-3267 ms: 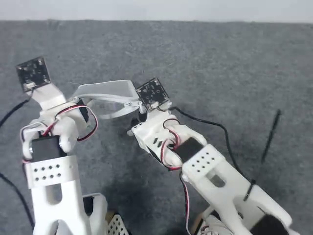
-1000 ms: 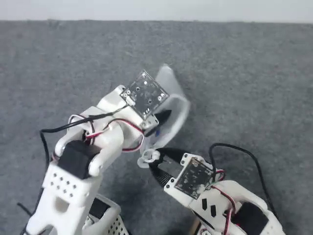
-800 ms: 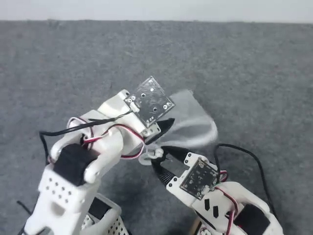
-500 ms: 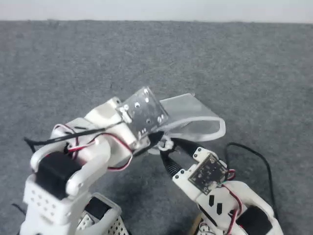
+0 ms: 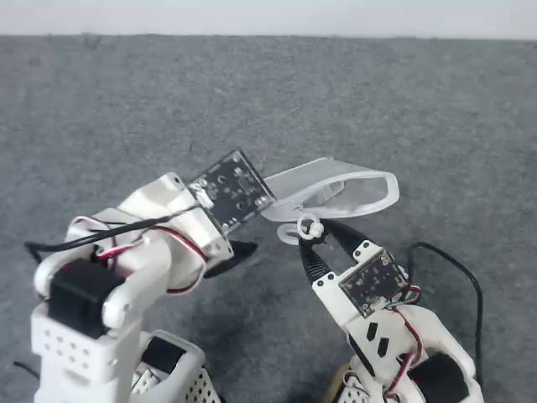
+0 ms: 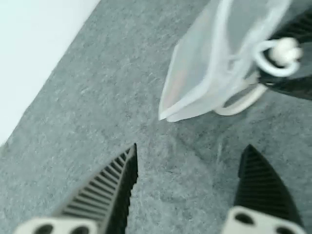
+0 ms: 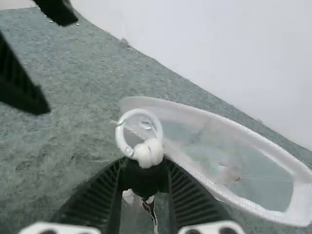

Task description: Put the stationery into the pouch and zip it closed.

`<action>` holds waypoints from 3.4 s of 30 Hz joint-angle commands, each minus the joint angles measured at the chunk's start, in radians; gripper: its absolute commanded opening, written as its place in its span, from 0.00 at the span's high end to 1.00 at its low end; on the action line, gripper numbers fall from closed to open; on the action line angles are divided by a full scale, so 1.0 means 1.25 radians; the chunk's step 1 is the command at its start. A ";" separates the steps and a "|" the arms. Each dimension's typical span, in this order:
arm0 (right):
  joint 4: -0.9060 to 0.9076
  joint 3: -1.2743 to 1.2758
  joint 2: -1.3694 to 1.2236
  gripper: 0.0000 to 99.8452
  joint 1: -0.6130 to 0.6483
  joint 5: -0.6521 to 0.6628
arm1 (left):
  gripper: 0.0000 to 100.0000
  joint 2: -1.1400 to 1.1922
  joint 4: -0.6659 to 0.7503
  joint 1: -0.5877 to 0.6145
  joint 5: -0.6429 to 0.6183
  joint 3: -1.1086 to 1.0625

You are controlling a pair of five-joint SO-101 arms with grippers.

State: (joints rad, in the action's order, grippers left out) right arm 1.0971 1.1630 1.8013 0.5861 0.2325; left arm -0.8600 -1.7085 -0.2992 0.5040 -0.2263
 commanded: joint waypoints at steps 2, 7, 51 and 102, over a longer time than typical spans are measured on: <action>0.018 -0.082 0.010 0.99 -0.033 -0.011 | 0.69 -0.004 0.092 -0.070 0.000 -0.111; 0.019 -0.082 0.010 0.99 -0.033 -0.011 | 0.69 -0.004 0.270 -0.081 -0.055 -0.220; -0.229 -0.001 0.007 0.99 -0.133 -0.190 | 0.99 -0.005 0.837 -0.153 -0.298 -0.619; -0.260 -0.130 -0.188 0.99 -0.143 -0.156 | 0.79 -0.270 0.919 -0.182 -0.285 -0.713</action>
State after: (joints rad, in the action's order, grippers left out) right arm 0.7503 1.0679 1.5482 0.3744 0.0207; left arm -1.1485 -0.5700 -0.4987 0.1419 -1.1393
